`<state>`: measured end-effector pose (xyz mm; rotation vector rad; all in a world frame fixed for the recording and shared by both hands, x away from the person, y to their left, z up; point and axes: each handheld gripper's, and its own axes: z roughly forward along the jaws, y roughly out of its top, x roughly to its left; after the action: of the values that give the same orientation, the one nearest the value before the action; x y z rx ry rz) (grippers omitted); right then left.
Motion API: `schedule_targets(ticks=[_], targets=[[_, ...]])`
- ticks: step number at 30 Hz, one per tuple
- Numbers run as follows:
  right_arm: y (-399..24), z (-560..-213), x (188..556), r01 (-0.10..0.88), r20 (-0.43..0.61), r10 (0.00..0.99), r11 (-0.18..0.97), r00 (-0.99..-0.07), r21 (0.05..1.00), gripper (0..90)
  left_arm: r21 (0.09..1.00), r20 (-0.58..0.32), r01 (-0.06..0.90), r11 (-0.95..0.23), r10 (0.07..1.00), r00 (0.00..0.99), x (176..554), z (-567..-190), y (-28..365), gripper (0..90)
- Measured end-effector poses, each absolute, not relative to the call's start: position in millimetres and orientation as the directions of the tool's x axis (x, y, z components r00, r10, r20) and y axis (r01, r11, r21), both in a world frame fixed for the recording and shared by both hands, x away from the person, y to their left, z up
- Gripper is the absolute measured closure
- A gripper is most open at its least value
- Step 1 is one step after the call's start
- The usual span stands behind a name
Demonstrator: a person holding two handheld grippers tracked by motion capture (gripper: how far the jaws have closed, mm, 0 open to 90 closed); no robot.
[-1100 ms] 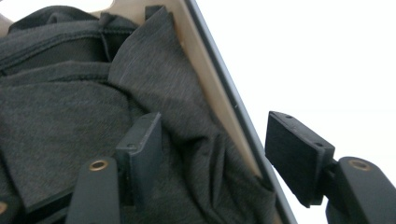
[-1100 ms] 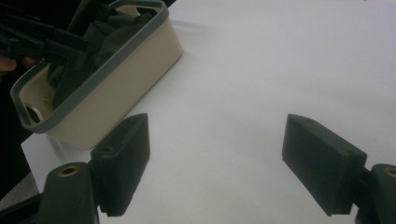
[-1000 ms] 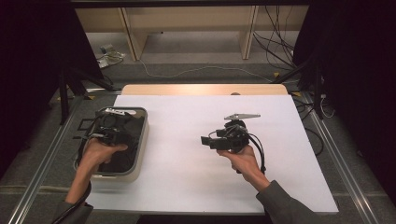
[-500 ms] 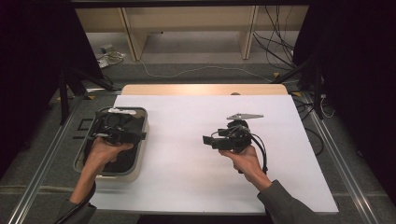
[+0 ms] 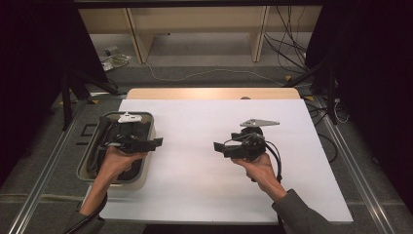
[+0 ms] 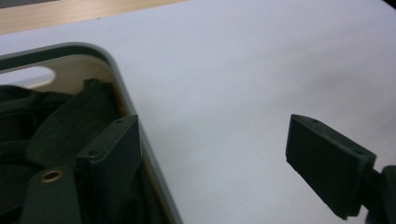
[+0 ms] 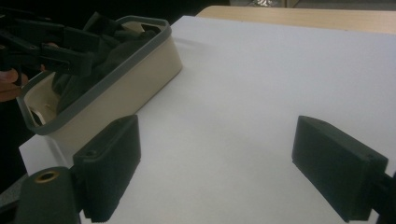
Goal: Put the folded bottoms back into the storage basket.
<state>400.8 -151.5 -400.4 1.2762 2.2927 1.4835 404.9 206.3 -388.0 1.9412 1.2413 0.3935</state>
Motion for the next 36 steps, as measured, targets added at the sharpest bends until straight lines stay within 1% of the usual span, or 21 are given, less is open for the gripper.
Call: schedule_targets(ticks=[4, 9, 13, 15, 17, 22, 30, 33, 36], targets=[[-154.5, -401.4, 395.8, 0.557, 0.302, 0.698, 0.165, -0.649, 0.814, 15.2, 0.771, -0.169, 0.601, -0.211, 0.841, 0.513, 402.0, -393.3, 201.1, 16.6], [-161.1, -400.5, 390.0, 0.522, 0.289, 0.691, 0.15, -0.663, 0.84, 14.4, 0.8, -0.157, 0.558, -0.222, 0.819, 0.552, 396.4, -397.7, 193.7, 15.9], [-165.6, -401.0, 385.6, 0.506, 0.283, 0.688, 0.142, -0.669, 0.85, 14.1, 0.835, -0.178, 0.517, -0.187, 0.798, 0.575, 389.3, -399.8, 187.6, 15.9], [-168.3, -401.6, 382.9, 0.503, 0.283, 0.687, 0.138, -0.669, 0.853, 14.1, 0.849, -0.161, 0.492, -0.194, 0.791, 0.59, 385.9, -400.7, 185.2, 15.9], [-170.7, -402.3, 381.4, 0.499, 0.282, 0.686, 0.136, -0.67, 0.856, 14.1, 0.858, -0.163, 0.478, -0.189, 0.782, 0.602, 382.7, -401.7, 182.7, 15.9], [-176.2, -402.6, 377.0, 0.487, 0.279, 0.685, 0.127, -0.673, 0.864, 13.7, 0.88, -0.206, 0.456, -0.134, 0.756, 0.621, 374.6, -403.9, 176.9, 15.9], [-182.8, -404.2, 369.4, 0.466, 0.267, 0.679, 0.125, -0.684, 0.876, 13.6, 0.899, -0.169, 0.409, -0.155, 0.739, 0.652, 363.4, -410.6, 168.3, 15.8], [-185.4, -404.9, 366.5, 0.46, 0.266, 0.681, 0.116, -0.682, 0.881, 13.7, 0.903, -0.181, 0.404, -0.143, 0.727, 0.662, 360.0, -412.4, 166.6, 15.8], [-187.9, -405.4, 363.4, 0.447, 0.258, 0.685, 0.11, -0.681, 0.888, 13.9, 0.91, -0.158, 0.384, -0.159, 0.723, 0.673, 356.5, -413.3, 165.6, 15.7]])
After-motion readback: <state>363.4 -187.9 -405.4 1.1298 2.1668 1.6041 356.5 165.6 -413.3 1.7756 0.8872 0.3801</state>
